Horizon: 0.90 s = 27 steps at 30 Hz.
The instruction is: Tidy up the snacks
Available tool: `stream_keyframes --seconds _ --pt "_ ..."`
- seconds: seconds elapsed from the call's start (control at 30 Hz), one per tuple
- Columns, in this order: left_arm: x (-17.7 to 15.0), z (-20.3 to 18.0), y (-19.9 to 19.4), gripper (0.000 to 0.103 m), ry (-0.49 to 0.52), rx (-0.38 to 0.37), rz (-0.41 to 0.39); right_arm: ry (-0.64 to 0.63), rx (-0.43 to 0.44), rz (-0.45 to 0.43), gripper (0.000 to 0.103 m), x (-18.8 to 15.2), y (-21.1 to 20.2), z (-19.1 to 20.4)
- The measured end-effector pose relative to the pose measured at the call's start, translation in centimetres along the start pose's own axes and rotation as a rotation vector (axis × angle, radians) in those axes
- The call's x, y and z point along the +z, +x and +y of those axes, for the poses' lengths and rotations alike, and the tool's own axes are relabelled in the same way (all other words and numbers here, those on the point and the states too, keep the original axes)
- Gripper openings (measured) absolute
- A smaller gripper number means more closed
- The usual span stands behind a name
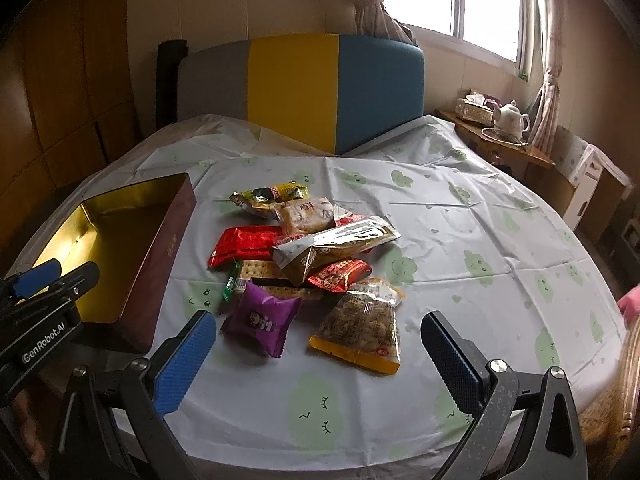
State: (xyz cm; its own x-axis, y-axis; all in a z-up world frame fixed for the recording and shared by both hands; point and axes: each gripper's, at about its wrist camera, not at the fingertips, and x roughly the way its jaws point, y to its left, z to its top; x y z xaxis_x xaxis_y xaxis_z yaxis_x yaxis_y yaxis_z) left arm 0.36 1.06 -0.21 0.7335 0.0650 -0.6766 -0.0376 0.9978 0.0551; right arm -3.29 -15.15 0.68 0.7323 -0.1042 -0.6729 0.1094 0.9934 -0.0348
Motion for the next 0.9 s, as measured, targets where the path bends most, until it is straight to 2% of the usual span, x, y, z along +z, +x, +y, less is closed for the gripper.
stream_keyframes --seconds 0.9 --pt "0.07 -0.33 -0.22 0.051 0.007 0.003 0.010 0.012 0.026 -0.007 0.103 -0.18 -0.21 -0.15"
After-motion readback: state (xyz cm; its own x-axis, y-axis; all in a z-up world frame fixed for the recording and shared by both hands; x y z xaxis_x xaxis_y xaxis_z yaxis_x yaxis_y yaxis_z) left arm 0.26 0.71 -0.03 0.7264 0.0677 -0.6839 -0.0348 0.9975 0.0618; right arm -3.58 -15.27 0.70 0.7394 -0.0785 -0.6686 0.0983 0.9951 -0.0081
